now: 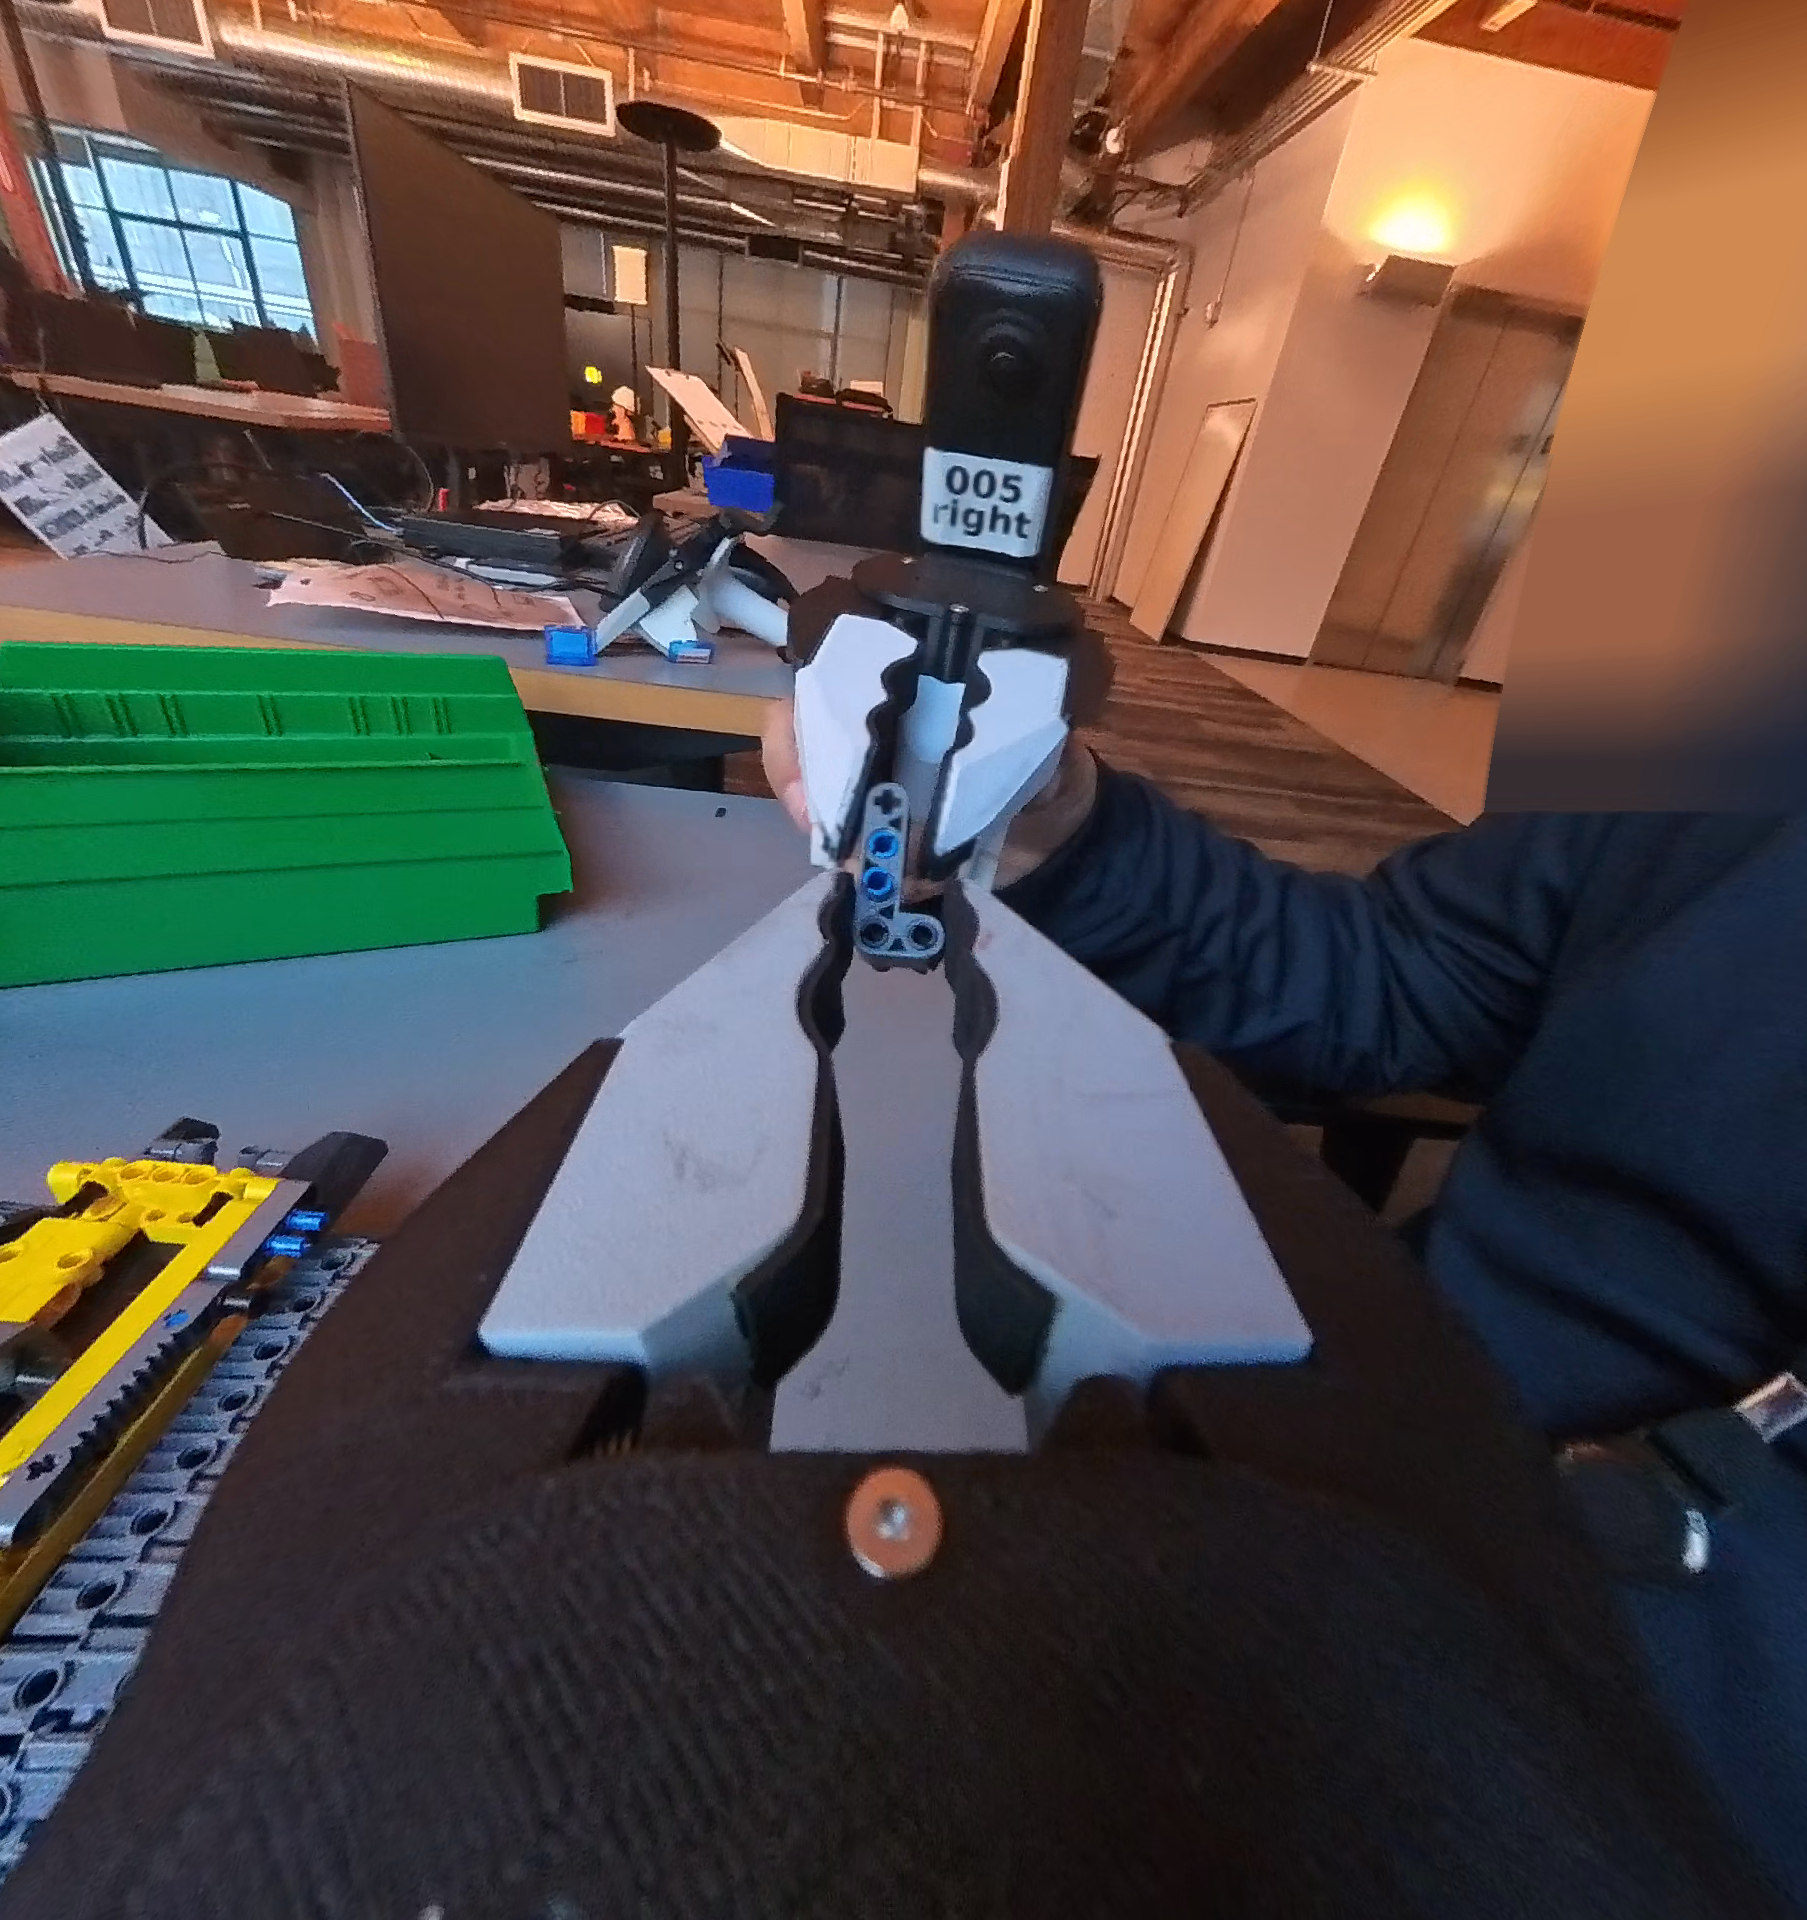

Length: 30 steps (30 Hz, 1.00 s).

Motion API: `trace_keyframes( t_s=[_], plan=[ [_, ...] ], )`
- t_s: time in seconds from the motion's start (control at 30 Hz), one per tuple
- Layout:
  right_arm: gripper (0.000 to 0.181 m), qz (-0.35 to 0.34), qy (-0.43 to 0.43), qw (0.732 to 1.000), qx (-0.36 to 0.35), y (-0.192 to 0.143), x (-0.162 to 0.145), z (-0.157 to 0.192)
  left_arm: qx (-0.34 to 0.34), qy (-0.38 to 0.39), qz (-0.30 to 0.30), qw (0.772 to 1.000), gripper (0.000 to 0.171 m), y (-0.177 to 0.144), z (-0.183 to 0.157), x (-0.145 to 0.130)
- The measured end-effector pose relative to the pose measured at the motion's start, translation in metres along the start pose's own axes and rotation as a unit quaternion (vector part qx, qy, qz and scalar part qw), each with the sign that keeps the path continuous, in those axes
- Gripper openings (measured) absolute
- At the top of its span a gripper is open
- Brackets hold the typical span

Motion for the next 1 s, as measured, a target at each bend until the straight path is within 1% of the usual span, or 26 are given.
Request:
trace_keyframes(
  t_s=[0.1, 0.27, 0.33, 0.43, 0.53, 0.63, 0.8, 0.87, 1.0],
  plan=[
    [0.01, -0.002, 0.005, 1.0, 0.002, 0.003, 0.0, 0.0, 0.004, 0.008, 0.0, 1.0, 0.014, 0.002, -0.001, 0.001],
    [0.003, -0.016, 0.028, 0.999, 0.033, 0.007, -0.002, -0.001, 0.011, 0.008, -0.002, 1.0, 0.014, 0.004, -0.001, 0.0],
    [0.003, -0.028, 0.041, 0.998, 0.033, 0.009, -0.002, -0.003, 0.029, 0.013, 0.001, 0.999, 0.014, 0.005, -0.001, -0.002],
    [0.004, -0.032, 0.037, 0.999, 0.006, 0.013, -0.003, -0.005, 0.078, 0.035, 0.003, 0.996, 0.014, 0.005, 0.0, -0.003],
    [0.004, -0.026, 0.021, 0.999, -0.014, 0.013, -0.003, -0.006, 0.095, 0.036, 0.005, 0.995, 0.014, 0.005, 0.0, -0.003],
    [0.003, 0.011, -0.027, 0.998, -0.06, 0.013, -0.004, -0.004, 0.121, 0.045, 0.028, 0.991, 0.015, 0.008, 0.001, -0.006],
    [0.003, 0.039, -0.077, 0.992, -0.097, 0.011, -0.001, 0.001, 0.132, 0.065, 0.03, 0.989, 0.014, 0.006, -0.002, -0.004],
    [0.003, 0.043, -0.095, 0.989, -0.101, 0.01, -0.001, 0.004, 0.128, 0.071, 0.032, 0.989, 0.014, 0.005, -0.005, -0.002],
    [0.002, 0.029, -0.112, 0.988, -0.098, 0.012, 0.002, 0.01, 0.148, 0.124, 0.033, 0.981, 0.013, 0.002, -0.014, 0.002]
  ],
)
Point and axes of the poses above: each gripper's, where its closed fingertips meet, y out along the fingers, x out of its top, z = x × y across the jaws, the point moved 8 cm from there along -y, back along the fingers, and after that the axes turned 11 degrees about z, right-handed, at the moved point
